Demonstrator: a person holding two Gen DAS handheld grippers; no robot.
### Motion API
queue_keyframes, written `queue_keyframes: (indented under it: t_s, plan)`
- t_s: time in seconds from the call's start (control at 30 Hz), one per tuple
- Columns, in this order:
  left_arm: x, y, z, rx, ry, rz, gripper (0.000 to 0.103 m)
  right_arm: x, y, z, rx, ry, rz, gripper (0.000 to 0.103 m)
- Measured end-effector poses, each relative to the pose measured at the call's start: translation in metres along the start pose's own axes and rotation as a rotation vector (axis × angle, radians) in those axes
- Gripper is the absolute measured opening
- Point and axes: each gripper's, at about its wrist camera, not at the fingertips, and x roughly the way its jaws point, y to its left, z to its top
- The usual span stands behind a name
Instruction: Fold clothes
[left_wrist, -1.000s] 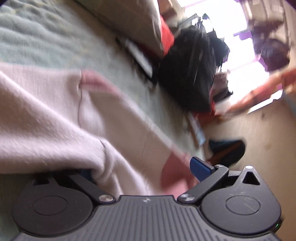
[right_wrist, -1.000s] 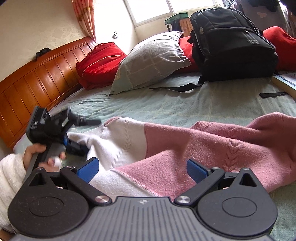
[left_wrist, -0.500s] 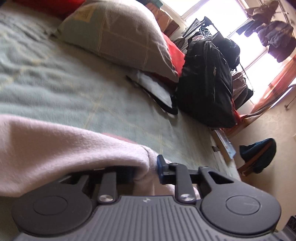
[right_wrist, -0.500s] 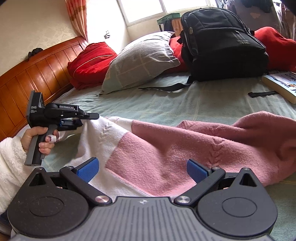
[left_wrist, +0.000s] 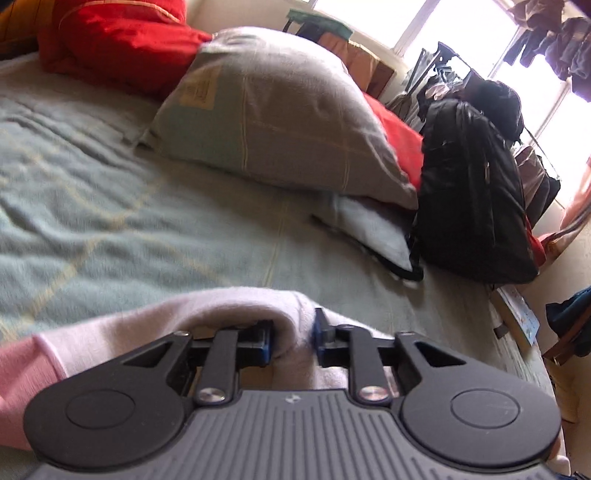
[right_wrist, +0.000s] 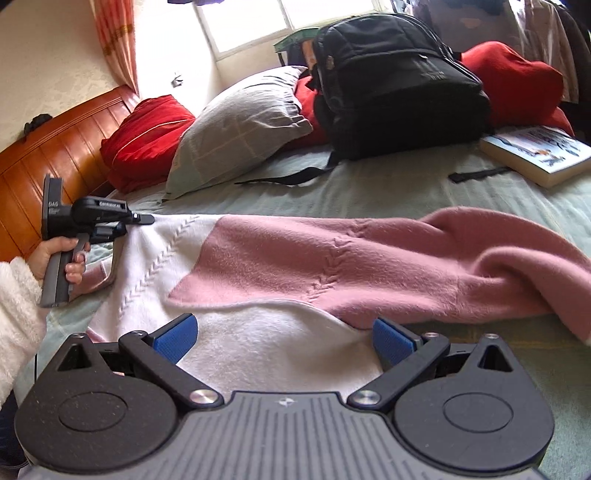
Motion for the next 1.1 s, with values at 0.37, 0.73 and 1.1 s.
queue_keyframes:
  t_s: [0.37,0.73,1.1]
  plan:
    - [-0.065,-0.045,-0.059,0.253,0.098,-0.012,0.074,0.005,-0.027,-0.025,0.08,0.074,0.004,0.103]
    - [-0.147,-0.091,-0.158,0.459,0.168,-0.01,0.084,0.04,-0.061,-0.025,0.183,0.088,0.201,0.103]
    - [-0.188,-0.107,-0.222,0.571,0.174,0.073,0.085,0.0,-0.029,-0.045,0.194,0.198,0.467,0.103]
